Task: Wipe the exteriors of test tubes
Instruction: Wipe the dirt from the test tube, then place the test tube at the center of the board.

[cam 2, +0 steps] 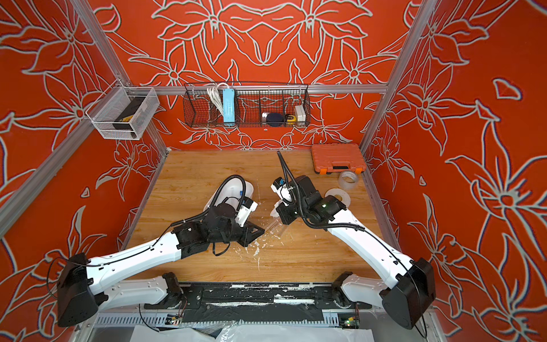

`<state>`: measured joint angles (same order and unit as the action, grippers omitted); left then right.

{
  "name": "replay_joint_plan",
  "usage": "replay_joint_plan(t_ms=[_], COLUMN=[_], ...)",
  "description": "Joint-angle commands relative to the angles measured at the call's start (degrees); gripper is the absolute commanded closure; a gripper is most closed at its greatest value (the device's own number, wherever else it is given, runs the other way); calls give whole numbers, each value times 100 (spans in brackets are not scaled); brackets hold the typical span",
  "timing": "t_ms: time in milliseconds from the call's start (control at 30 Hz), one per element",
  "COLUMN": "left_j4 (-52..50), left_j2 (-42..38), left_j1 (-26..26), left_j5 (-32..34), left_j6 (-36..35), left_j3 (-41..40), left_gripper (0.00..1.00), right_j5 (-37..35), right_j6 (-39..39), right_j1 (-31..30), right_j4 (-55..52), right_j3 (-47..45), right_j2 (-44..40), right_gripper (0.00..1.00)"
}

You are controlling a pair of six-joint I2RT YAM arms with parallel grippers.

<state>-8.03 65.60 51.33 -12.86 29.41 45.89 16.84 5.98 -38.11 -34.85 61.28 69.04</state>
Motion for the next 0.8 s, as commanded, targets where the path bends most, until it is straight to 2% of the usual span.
replay_joint_plan(t_ms=[0, 167, 367, 567, 767], left_j4=[100, 100, 288, 657, 1097], left_j2=[-79, 73, 312, 608, 1009], left_j1=[8, 17, 82, 240, 400], left_j5=[199, 521, 1357, 2345, 2823], left_j6=[-109, -239, -283, 31, 375], left_j3=[-93, -199, -667, -1269, -1645], left_gripper=[88, 88, 90, 91, 91], right_j5=[162, 130, -31, -67, -96], right_j6=[167, 402, 509, 541, 576], right_j1=[-111, -162, -162, -159, -153], right_j4=[-88, -53, -61, 6, 49], right_j3=[-62, -241, -366, -507, -581], right_j2=[-219, -592, -816, -823, -872], right_gripper=[100, 100, 100, 100, 100])
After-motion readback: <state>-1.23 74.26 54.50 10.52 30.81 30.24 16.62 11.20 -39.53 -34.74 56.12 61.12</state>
